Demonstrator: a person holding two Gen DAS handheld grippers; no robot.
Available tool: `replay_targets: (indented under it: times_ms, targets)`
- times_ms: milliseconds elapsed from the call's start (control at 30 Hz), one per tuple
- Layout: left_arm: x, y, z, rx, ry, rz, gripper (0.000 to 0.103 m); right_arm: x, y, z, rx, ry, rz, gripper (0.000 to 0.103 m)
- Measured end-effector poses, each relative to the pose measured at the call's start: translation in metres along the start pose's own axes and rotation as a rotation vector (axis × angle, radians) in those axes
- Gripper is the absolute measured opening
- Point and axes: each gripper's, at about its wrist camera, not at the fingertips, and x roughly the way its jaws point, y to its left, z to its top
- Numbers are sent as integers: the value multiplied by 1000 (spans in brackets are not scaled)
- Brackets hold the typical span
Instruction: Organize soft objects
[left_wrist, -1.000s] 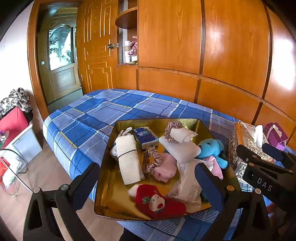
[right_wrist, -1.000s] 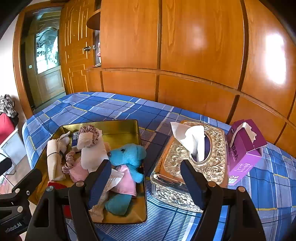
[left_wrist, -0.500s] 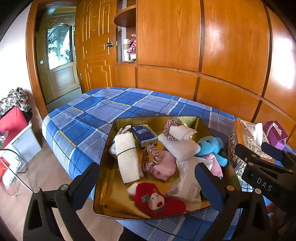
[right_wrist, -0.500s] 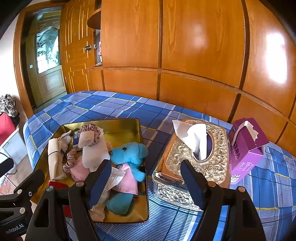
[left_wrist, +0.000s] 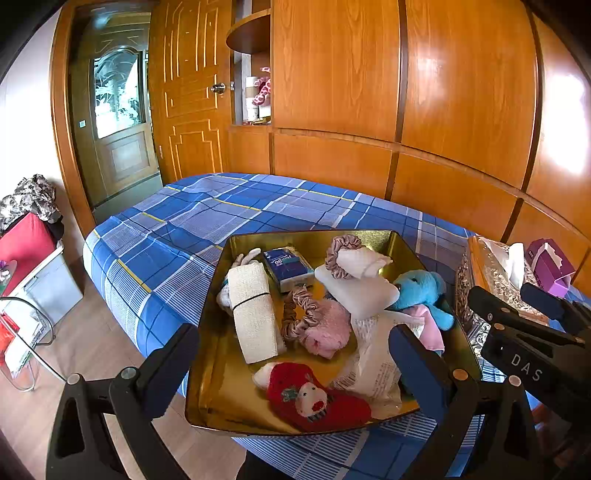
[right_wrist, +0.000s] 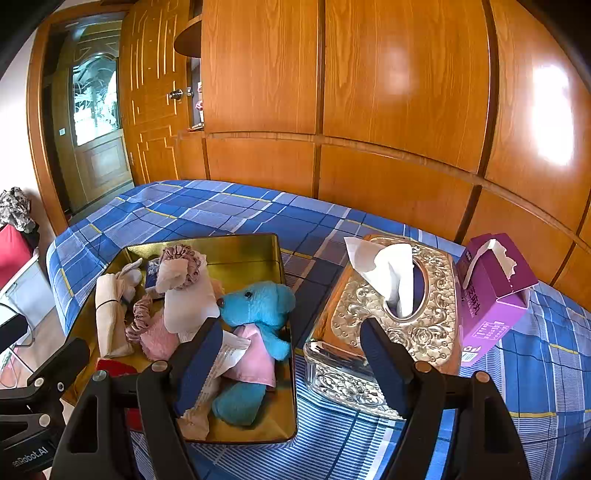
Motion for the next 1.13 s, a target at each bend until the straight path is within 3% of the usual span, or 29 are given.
replay_targets:
  times_ms: [933,1067,1133]
  targets:
    - [-2,2,1,-11,-18,5,102,-1,0,-1,-1,0,-2,78]
    - [-2,2,1,-8,-17,6,98,-4,-1,0,4,-19,-2,78]
    - [-1,4,2,-20,-7,-8,102,-7,-3,2,11,-30,-2,78]
